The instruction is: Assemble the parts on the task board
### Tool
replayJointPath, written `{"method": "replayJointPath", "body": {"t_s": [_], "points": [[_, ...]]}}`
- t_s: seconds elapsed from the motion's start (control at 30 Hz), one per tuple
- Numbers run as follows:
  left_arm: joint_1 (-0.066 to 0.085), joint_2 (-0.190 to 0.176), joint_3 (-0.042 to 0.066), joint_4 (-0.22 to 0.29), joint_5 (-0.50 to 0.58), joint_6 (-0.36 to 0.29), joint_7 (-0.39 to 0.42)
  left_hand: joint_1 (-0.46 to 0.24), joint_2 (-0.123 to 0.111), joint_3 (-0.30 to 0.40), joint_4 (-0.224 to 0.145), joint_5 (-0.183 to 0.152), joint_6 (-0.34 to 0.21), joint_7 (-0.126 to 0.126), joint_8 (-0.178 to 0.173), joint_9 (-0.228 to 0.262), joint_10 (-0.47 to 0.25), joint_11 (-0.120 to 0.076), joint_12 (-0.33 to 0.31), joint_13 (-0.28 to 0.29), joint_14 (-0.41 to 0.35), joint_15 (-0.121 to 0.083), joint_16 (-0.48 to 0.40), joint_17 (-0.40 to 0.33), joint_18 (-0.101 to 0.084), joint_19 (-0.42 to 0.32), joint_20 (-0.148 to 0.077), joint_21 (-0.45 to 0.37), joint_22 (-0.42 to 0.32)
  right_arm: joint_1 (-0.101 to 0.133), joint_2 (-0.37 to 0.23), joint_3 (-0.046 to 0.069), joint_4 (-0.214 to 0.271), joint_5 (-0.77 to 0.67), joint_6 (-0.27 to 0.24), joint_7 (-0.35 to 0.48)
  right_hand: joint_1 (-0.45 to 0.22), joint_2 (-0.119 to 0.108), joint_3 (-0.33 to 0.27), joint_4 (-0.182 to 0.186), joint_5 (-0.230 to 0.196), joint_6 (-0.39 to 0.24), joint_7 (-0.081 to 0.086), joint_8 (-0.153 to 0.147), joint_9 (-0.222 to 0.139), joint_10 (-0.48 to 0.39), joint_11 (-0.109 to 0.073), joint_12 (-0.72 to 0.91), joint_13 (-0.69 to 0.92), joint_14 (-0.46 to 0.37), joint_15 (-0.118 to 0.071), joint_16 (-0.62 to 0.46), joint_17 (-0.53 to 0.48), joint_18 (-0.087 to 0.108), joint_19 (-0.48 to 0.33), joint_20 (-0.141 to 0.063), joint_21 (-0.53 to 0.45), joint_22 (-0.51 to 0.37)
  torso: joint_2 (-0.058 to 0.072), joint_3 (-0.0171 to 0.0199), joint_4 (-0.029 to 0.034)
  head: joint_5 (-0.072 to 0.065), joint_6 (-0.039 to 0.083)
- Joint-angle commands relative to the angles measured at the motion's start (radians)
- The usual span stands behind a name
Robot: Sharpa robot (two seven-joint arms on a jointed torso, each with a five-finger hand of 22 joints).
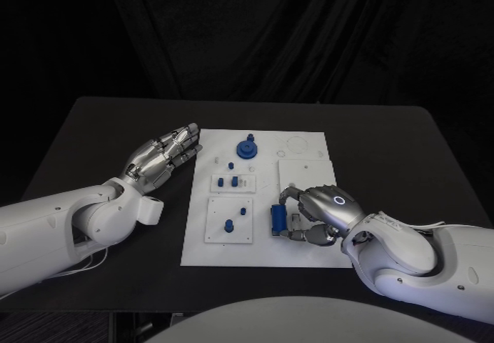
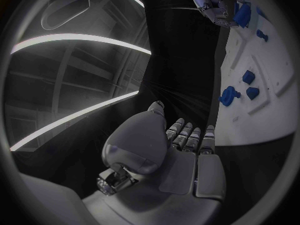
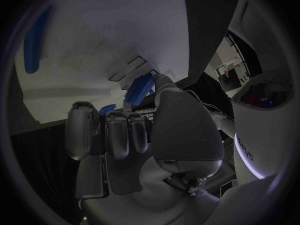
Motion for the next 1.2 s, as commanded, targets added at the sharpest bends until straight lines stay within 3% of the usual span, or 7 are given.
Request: {"method": "replayJointPath", "body": {"t_s": [0.03, 0.23, 0.3, 0.53, 0.87, 1.13, 1.2], "points": [[-0.001, 0.001, 0.001, 0.003, 0.004, 0.013, 0.008, 0.007, 0.003, 0.004, 0.004, -0.002, 0.005, 0.034, 0.004, 0.001, 0.003, 0.003, 0.006, 0.002, 0.001, 0.005, -0.004, -0.001, -0.003, 0.002, 0.005, 0.005, 0.001, -0.002, 0.000, 0.000, 0.002, -0.002, -0.022, -0.004, 0.005, 0.011, 0.011, 0.000, 0.047, 0.013, 0.000, 0.011, -0.012, 0.104, 0.001, 0.003, 0.263, 0.093, 0.002, 0.000, 0.205, 0.009, 0.014, 0.003, -0.002, 0.199, 0.000, -0.0004, 0.0007, -0.001, 0.000], [-0.002, 0.002, 0.001, 0.002, 0.004, 0.013, 0.007, 0.007, 0.003, 0.004, 0.004, -0.001, 0.006, 0.035, 0.005, 0.001, 0.003, 0.004, 0.006, 0.002, 0.001, 0.005, -0.004, -0.001, -0.003, 0.002, 0.006, 0.005, 0.001, -0.002, -0.005, 0.000, 0.008, 0.011, -0.042, 0.007, -0.027, 0.019, 0.022, 0.001, 0.157, 0.027, -0.002, 0.021, -0.041, 0.104, -0.001, 0.003, 0.263, 0.095, 0.001, 0.002, 0.210, 0.009, 0.016, 0.001, 0.001, 0.200, -0.001, -0.0006, 0.0000, 0.000, 0.000], [-0.002, 0.002, 0.001, 0.001, 0.004, 0.013, 0.007, 0.007, 0.003, 0.004, 0.004, -0.001, 0.005, 0.035, 0.005, 0.001, 0.003, 0.004, 0.006, 0.002, 0.001, 0.005, -0.004, -0.001, -0.003, 0.002, 0.006, 0.005, 0.001, -0.002, -0.009, 0.000, 0.012, 0.014, -0.050, 0.010, -0.047, 0.022, 0.042, 0.001, 0.261, 0.044, -0.005, 0.024, -0.068, 0.104, -0.004, 0.003, 0.263, 0.096, -0.002, 0.005, 0.216, 0.007, 0.020, -0.001, 0.008, 0.202, -0.001, -0.0003, 0.0011, 0.000, 0.000], [-0.002, 0.002, 0.001, 0.000, 0.004, 0.014, 0.006, 0.006, 0.003, 0.003, 0.004, -0.002, 0.005, 0.035, 0.005, 0.001, 0.004, 0.005, 0.007, 0.002, 0.001, 0.006, -0.004, -0.001, -0.003, 0.002, 0.006, 0.005, 0.001, -0.002, -0.025, 0.000, 0.038, 0.017, -0.060, 0.008, -0.087, 0.019, 0.082, 0.001, 0.384, 0.073, -0.008, 0.017, -0.116, 0.104, -0.008, 0.003, 0.263, 0.096, -0.005, 0.006, 0.218, 0.006, 0.024, -0.004, 0.016, 0.204, -0.001, 0.0000, -0.0006, 0.003, 0.000], [-0.004, 0.003, 0.001, -0.002, 0.004, 0.017, 0.005, 0.005, 0.003, 0.003, 0.004, -0.002, 0.006, 0.035, 0.005, 0.001, 0.004, 0.007, 0.007, 0.002, 0.001, 0.006, -0.004, -0.001, -0.003, 0.002, 0.006, 0.005, 0.001, -0.003, -0.044, 0.000, 0.067, 0.018, -0.035, -0.004, -0.128, 0.004, 0.108, 0.000, 0.498, 0.108, -0.013, -0.013, -0.174, 0.104, -0.012, 0.003, 0.263, 0.096, -0.008, 0.005, 0.216, 0.005, 0.024, -0.007, 0.016, 0.204, -0.001, 0.0004, -0.0002, 0.001, 0.000], [-0.005, 0.003, 0.001, -0.003, 0.004, 0.019, 0.004, 0.004, 0.004, 0.003, 0.005, -0.003, 0.011, 0.035, 0.006, 0.002, 0.005, 0.007, 0.009, 0.002, 0.001, 0.007, -0.004, -0.001, -0.003, 0.002, 0.007, 0.005, 0.001, -0.003, -0.046, 0.000, 0.069, 0.018, 0.024, -0.021, -0.134, -0.001, 0.101, -0.001, 0.515, 0.083, -0.010, -0.036, -0.198, 0.104, -0.010, 0.003, 0.263, 0.093, -0.007, -0.002, 0.203, 0.010, 0.014, -0.007, -0.006, 0.198, -0.002, 0.0000, -0.0016, 0.006, 0.000], [-0.005, 0.002, 0.001, -0.002, 0.004, 0.019, 0.004, 0.004, 0.004, 0.003, 0.005, -0.003, 0.013, 0.037, 0.007, 0.002, 0.006, 0.008, 0.011, 0.002, 0.001, 0.007, -0.004, -0.001, -0.003, 0.002, 0.007, 0.005, 0.001, -0.003, -0.045, 0.000, 0.068, 0.018, 0.038, -0.028, -0.136, -0.002, 0.096, -0.001, 0.490, 0.069, -0.007, -0.043, -0.207, 0.104, -0.008, 0.003, 0.263, 0.092, -0.006, -0.004, 0.199, 0.011, 0.011, -0.005, -0.012, 0.196, -0.002, -0.0005, -0.0013, 0.007, 0.000]]}}
